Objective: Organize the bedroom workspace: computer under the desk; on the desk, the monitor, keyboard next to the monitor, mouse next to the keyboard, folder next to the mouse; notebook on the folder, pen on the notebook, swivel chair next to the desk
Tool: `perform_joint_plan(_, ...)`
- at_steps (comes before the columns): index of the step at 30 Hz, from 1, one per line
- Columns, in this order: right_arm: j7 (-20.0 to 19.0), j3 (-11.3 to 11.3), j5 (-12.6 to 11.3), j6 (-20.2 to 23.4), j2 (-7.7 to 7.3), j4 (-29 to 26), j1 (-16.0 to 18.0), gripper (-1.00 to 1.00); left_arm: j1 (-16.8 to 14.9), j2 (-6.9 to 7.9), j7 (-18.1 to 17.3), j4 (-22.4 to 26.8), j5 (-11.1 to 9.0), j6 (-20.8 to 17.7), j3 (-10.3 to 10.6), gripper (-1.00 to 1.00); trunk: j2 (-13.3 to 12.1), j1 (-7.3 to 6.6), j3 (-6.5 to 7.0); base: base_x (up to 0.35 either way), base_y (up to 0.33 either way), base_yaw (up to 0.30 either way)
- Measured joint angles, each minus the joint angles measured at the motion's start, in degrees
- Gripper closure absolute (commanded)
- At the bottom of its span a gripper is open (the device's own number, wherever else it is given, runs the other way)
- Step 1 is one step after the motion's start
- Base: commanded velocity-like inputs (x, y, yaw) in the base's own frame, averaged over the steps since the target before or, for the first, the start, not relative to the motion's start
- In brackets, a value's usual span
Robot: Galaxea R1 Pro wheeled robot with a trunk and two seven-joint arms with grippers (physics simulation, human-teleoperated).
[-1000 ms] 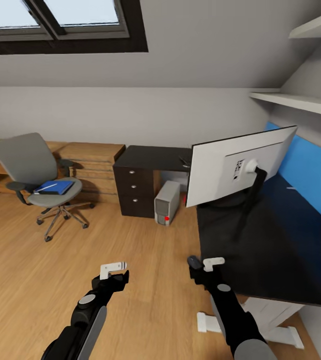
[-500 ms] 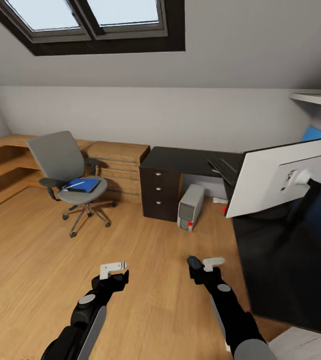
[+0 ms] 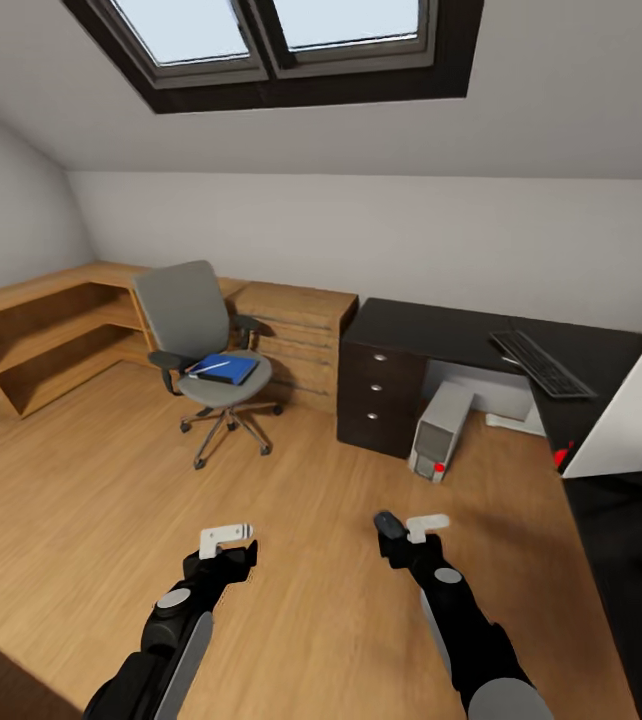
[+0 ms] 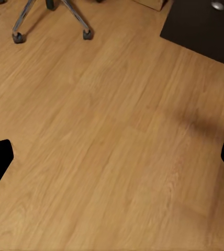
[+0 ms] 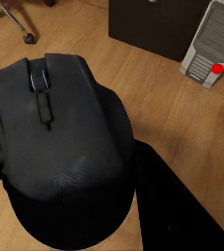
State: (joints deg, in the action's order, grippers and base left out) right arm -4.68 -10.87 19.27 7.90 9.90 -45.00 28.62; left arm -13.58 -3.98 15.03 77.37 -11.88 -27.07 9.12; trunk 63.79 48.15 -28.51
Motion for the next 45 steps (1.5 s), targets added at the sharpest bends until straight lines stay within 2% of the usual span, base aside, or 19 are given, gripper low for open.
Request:
perform_joint_plan(21,-0.02,-0.14,0.05,-0.05,0.0,-0.6,0.01,1.0,-0.01,0.0,0.0,-0.09,0.03,0.01,0.08,-1.0,0.0,0.0,0.0,0.301,0.148,0.01)
perform_joint_plan(25,2.22,-0.41,0.15,3.76,0.02,-6.34,0.31,1.0,-0.01,0.0,0.0,-0.02,0.06,0.02,0.1,-1.0,0.0,0.0,0.0,0.32,0.031,0.0)
perform_joint_plan(28,4.59,-0.47,-0.18,13.93,0.04,-10.61,3.09,1.0,-0.01,-0.02,0.0,-0.02,0.03,0.18,0.11,-1.0,0.0,0.0,0.01,0.325,0.008,0.0)
perform_joint_plan(29,4.81,-0.49,-0.64,15.73,0.04,-10.94,4.18,1.0,-0.01,-0.02,0.0,-0.02,0.02,0.2,0.1,-1.0,0.0,-0.01,0.01,0.326,0.003,0.0)
perform_joint_plan(31,5.38,-0.54,-4.06,20.73,0.04,-11.29,8.42,1.0,-0.01,-0.01,0.0,-0.03,0.01,0.26,0.06,-1.0,0.0,-0.01,0.01,0.327,0.002,0.0)
perform_joint_plan(32,5.54,-0.58,-5.33,21.48,0.04,-11.28,9.32,1.0,-0.01,0.0,0.0,-0.02,0.01,0.26,0.05,-1.0,0.0,-0.01,0.0,0.327,0.001,0.0)
perform_joint_plan(33,6.0,-0.59,-9.58,22.81,0.03,-11.28,10.84,1.0,-0.01,0.0,0.0,-0.02,0.0,0.28,0.03,-1.0,0.0,-0.01,0.01,0.327,0.001,0.0)
perform_joint_plan(34,6.1,-0.59,-11.99,23.3,0.03,-11.17,11.47,1.0,-0.01,0.03,0.0,-0.02,0.0,0.28,0.03,-1.0,0.0,0.0,0.0,0.327,0.0,0.0)
perform_joint_plan(36,6.12,-0.59,-14.35,23.73,0.03,-11.08,11.88,1.0,-0.01,0.06,0.0,0.02,0.0,0.28,0.02,-1.0,0.0,0.0,0.0,0.327,0.0,0.0)
perform_joint_plan(38,6.08,-0.6,-15.59,24.24,0.03,-11.53,11.5,1.0,-0.01,0.08,0.01,0.03,0.0,0.28,0.02,-1.0,0.0,0.0,0.0,0.327,0.0,0.0)
perform_joint_plan(40,6.03,-0.54,-16.44,24.59,0.03,-14.02,9.55,1.0,-0.01,0.09,0.0,0.0,0.0,0.28,0.01,-1.0,0.0,-0.01,0.0,0.327,0.0,0.0)
perform_joint_plan(45,5.92,-0.54,-16.87,24.74,0.04,-17.5,7.34,1.0,-0.01,0.01,0.0,-0.02,0.02,0.29,0.07,-1.0,0.0,0.0,0.0,0.327,0.0,0.0)
